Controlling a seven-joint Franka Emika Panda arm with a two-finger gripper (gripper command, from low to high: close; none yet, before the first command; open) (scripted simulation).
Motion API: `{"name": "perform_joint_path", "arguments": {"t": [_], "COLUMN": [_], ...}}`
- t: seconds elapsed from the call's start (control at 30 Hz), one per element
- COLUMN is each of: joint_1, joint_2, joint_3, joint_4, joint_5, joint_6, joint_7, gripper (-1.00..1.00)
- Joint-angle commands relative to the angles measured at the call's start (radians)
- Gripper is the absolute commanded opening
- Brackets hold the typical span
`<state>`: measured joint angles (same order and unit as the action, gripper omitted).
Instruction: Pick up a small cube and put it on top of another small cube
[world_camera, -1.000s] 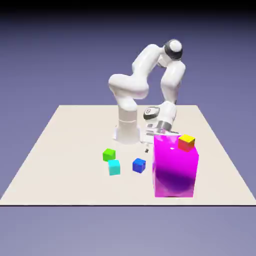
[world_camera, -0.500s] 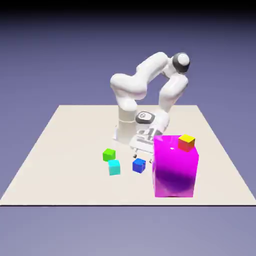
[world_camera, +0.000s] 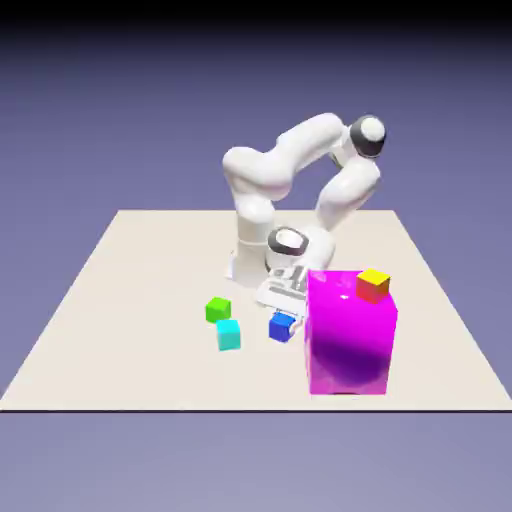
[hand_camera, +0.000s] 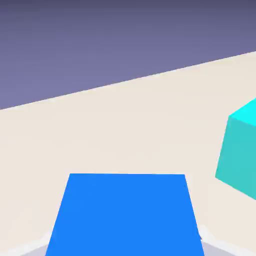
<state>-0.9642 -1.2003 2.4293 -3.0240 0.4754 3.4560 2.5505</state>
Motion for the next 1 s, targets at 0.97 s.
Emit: {"name": "perform_joint_path", "arguments": {"t": [0.97], "joint_1": [0.281], "joint_2": [0.277], "joint_3": [-0.582], "joint_4": [0.431], "joint_5": [-0.014], "joint_6": [-0.707], "joint_7": [-0.428], "gripper": [-1.0]}}
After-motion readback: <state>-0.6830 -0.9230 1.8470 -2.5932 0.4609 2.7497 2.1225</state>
